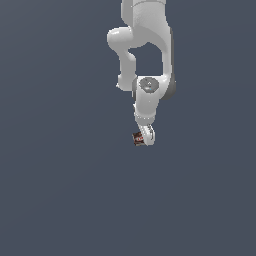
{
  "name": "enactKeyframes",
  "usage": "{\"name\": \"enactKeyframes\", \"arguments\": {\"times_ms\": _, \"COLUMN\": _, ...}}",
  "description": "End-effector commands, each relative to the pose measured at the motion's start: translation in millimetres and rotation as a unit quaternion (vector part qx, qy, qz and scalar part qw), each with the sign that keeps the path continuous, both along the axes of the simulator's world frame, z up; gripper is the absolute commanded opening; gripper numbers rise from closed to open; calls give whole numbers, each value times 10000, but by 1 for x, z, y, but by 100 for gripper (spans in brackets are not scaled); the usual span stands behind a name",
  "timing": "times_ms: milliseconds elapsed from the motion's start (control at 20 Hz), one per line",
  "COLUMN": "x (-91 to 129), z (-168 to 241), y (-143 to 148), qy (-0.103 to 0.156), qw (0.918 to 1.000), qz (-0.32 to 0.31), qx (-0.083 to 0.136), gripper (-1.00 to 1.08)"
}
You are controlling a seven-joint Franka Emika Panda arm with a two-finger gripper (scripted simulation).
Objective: Pick up the object and move it to a goal position.
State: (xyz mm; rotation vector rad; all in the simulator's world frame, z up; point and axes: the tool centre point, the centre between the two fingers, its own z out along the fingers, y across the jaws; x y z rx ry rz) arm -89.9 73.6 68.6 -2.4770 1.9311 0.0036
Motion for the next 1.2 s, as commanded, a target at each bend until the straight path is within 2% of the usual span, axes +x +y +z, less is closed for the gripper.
{"name": "enactKeyframes", "arguments": {"times_ms": 0, "x": -2, "z": -1, "y": 0, "qy": -4, "qw": 9999, "qz": -134, "qx": -5, "gripper": 100}}
{"name": "enactKeyframes", "arguments": {"times_ms": 550, "x": -4, "z": -7, "y": 1, "qy": -5, "qw": 9997, "qz": -232, "qx": -9, "gripper": 100}}
{"name": "enactKeyframes", "arguments": {"times_ms": 1150, "x": -4, "z": -51, "y": 1, "qy": -5, "qw": 9997, "qz": -250, "qx": -10, "gripper": 100}}
